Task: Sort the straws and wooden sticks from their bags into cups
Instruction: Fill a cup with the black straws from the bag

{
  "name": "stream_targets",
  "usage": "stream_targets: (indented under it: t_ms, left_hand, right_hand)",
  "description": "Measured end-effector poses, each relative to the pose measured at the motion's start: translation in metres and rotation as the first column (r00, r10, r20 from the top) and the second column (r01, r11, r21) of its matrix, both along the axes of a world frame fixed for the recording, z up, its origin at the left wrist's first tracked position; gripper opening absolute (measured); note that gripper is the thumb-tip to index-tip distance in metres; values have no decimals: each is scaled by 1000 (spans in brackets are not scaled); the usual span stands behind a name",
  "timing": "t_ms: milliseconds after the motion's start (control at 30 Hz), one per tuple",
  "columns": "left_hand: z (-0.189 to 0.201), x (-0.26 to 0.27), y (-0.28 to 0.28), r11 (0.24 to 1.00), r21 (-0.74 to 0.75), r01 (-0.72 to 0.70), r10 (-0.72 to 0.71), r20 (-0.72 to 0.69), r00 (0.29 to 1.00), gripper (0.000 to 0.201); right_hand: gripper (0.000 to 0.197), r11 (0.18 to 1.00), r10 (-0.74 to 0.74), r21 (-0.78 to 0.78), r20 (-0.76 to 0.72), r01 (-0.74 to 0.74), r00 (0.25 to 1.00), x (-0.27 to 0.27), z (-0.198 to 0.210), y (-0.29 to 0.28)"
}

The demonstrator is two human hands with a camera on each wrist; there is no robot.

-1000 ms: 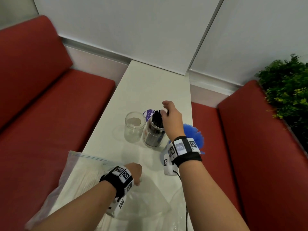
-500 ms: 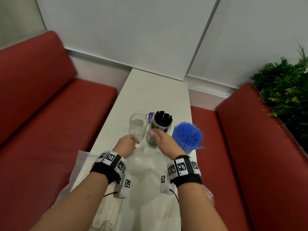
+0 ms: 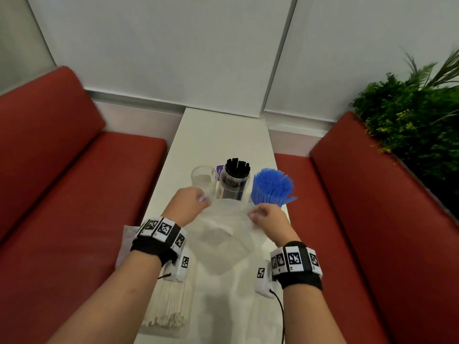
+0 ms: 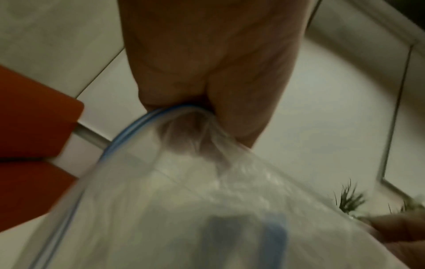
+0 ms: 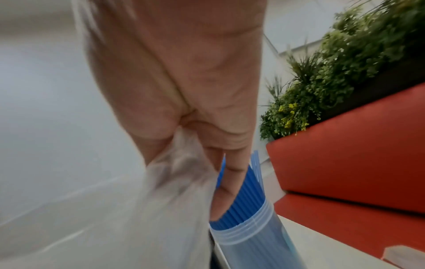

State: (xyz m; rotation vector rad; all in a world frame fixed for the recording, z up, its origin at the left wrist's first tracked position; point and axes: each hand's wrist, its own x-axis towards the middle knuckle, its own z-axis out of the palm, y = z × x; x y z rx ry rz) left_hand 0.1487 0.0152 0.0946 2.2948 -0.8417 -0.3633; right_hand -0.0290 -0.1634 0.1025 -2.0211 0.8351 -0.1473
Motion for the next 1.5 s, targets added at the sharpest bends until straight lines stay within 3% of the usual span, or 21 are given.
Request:
stream_targets:
  t_ms: [33,100,167,233,300,433,567,667,733,767,833,867,933,967,1000,1067,1133,1233,1300,1367,1500]
  left_hand:
    - [2,0,2,1000,-12,-11,11,14,1000,32]
    - [9,7,6,981,-184,-67,33,-182,983,37]
    - [20,11,11,903,-394,-171,-35,-464,885,48]
    - [35,16,16,812,-512,-278,-108,-602,791,56]
    - [46,20,17,758,-574,-310,-117,-587,801,54]
    - [60,13,4,721,-642,-263,19,-361,933,34]
    - [80,0,-13,626,-711,-319,-23,-427,904,23]
    - [94,-12,-22,657,-696,-291,13,-375,927,26]
    - [105,-20,-30,714,-671,-199,25,-259,965,25]
    - [111,-26,-36,735,-662,-147,-18,-235,972,24]
    - [122,-37,-48,746,-664,-47,-168,-256,952,25]
    - [127,-44,-53,726,-687,-25,-236,-284,929,26]
    - [135,-51,-57,650,-760,-23,-354,-329,875,26]
    - [135,-51,-54,624,-781,-5,-411,-334,848,26]
    - [134,-47,-48,635,-771,44,-461,-332,823,29]
    - [125,-39,-32,774,-579,257,-493,-296,818,45]
    - [113,-38,-17,884,-227,408,-453,-203,868,37]
    - [105,-37,-1,963,-28,267,-268,-36,963,20]
    - [108,-29,14,980,-80,182,-180,36,983,11]
    - [112,-18,27,948,-301,105,-115,-13,993,19]
    - [111,-15,14,698,-702,-144,166,-37,985,18]
  right_hand:
    - [15,995,-96,3,101,96,990,-6,1,-1]
    - [12,964,-265,110,324,242,908,-14,5,-3]
    - [10,930,-367,200,459,308,809,-25,10,-5]
    - [16,938,-347,168,500,304,794,-33,14,-9]
    - [26,952,-305,163,517,257,800,-38,18,-14]
    - [51,972,-233,135,539,190,809,-45,22,-31]
    - [63,993,-101,-6,435,116,895,-58,30,-45]
    - [54,978,-4,-203,229,52,973,-64,33,-58]
    - [18,960,11,-273,262,63,965,-56,41,-58]
    - [13,969,37,-242,310,42,950,-50,48,-54]
    - [61,977,182,-165,339,-132,923,-33,56,-45]
    - [69,964,261,-126,310,-233,914,-25,59,-38]
    - [45,936,344,-36,299,-350,890,-11,60,-25]
    - [29,947,296,11,359,-322,885,-7,58,-22]
    - [19,961,215,61,444,-269,870,-5,59,-22]
    - [18,969,54,166,582,-184,811,-5,58,-32]
    - [33,965,-20,215,623,-147,782,-6,58,-46]
    - [66,987,59,89,566,-132,822,-13,57,-63]
    - [78,990,100,35,529,-140,843,-22,53,-77]
    - [82,989,101,41,504,-141,858,-31,51,-87]
    - [65,982,112,79,503,-174,857,-27,55,-76]
